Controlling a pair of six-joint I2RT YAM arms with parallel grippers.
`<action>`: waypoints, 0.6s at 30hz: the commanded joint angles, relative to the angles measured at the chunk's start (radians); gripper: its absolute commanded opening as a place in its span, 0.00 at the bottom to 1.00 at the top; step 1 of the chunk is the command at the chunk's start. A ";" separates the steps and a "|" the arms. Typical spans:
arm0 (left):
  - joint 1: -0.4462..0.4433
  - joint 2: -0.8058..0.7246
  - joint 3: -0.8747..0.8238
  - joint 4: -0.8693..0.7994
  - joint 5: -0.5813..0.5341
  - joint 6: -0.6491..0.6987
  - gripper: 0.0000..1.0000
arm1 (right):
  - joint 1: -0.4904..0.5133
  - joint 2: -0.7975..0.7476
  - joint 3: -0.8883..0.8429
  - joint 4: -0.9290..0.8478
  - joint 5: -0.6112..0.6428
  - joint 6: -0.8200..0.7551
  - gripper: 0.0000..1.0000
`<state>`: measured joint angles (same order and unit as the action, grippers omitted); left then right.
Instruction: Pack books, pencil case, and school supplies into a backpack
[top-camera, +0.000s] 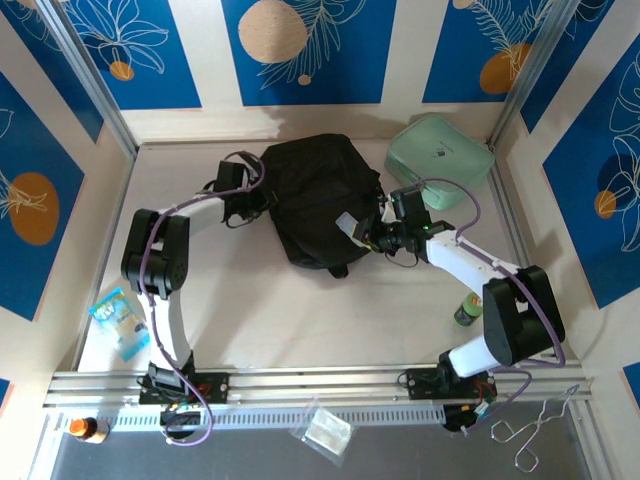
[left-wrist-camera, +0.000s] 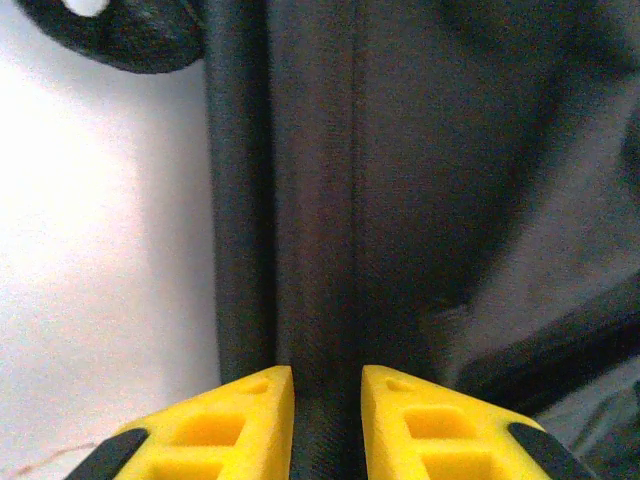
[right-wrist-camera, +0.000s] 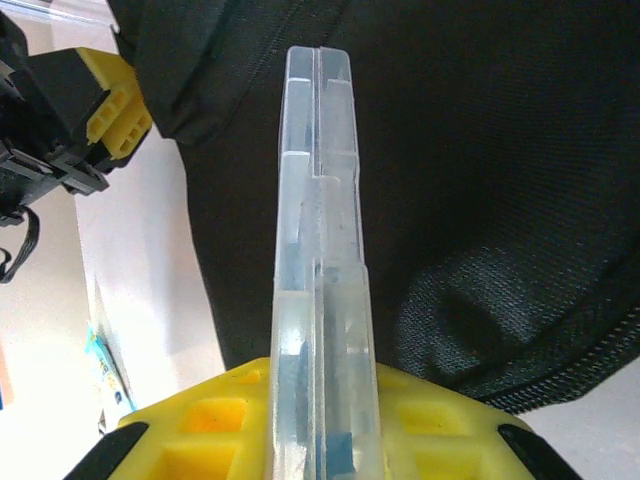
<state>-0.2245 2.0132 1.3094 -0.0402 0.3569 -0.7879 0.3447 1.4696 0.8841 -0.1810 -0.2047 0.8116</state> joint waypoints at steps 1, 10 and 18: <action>0.014 0.004 -0.024 0.019 -0.026 -0.028 0.24 | -0.006 0.016 0.027 -0.032 0.011 -0.002 0.14; 0.008 0.075 0.029 0.128 0.117 -0.063 0.23 | -0.005 0.045 0.034 -0.030 0.007 -0.002 0.14; 0.010 -0.010 -0.081 0.086 0.051 -0.038 0.00 | -0.011 0.096 0.070 -0.071 0.037 -0.008 0.13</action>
<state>-0.2180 2.0613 1.2892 0.0719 0.4252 -0.8368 0.3435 1.5436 0.9134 -0.2085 -0.1883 0.8112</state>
